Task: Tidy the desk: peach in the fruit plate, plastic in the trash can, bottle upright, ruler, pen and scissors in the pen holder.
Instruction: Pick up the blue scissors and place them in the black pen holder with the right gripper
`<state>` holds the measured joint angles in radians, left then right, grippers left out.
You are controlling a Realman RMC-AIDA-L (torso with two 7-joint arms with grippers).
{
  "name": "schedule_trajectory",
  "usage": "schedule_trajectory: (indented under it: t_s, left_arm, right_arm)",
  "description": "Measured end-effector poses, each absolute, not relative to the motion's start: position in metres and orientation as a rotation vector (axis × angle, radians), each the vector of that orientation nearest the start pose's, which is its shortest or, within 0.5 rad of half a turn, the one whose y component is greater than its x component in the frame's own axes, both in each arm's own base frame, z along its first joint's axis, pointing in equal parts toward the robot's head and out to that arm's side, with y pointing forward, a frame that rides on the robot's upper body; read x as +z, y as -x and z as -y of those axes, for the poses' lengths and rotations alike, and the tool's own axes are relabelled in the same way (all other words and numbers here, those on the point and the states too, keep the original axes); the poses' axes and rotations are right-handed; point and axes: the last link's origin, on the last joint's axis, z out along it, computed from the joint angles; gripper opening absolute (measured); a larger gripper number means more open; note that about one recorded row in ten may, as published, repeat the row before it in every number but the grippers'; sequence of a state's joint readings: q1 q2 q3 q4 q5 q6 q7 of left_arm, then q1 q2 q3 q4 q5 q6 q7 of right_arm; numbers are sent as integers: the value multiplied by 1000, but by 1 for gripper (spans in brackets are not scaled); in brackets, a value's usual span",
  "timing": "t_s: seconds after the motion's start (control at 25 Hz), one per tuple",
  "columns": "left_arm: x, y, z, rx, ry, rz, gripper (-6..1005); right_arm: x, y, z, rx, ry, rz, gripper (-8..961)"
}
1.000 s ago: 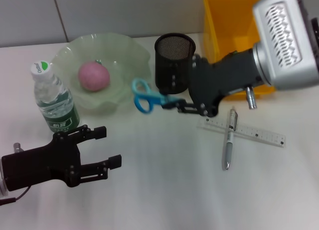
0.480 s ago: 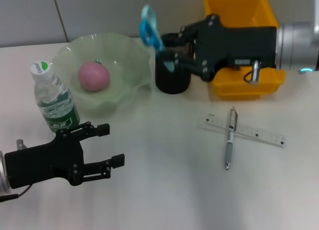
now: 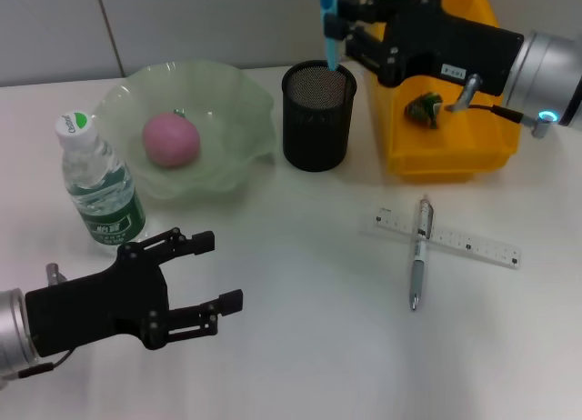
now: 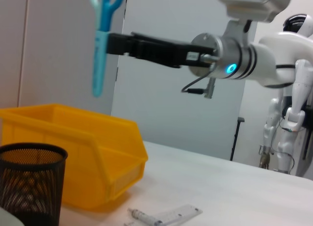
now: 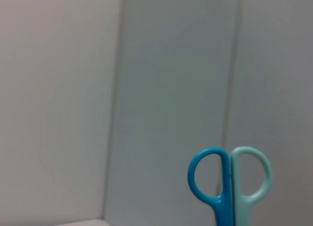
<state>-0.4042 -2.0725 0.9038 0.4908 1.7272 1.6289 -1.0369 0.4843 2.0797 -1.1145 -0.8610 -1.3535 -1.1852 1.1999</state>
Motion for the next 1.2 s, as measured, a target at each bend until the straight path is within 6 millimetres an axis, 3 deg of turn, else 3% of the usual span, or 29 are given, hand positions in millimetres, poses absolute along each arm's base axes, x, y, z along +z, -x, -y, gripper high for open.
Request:
schedule_trajectory:
  t_s: [0.52,0.96,1.2]
  left_arm:
    - [-39,291,-259,-959,2558,325,841]
    - [-48,295,-255,-947,2532,345,841]
    - [-47,293,-258,-967,2520,367,841]
  right_arm:
    - [22,-212,-398,950,2169,-375,179]
    - [-3,-208,-412,902,2171,-363,126]
    - [3,-200,-410,982,2131,-323,65]
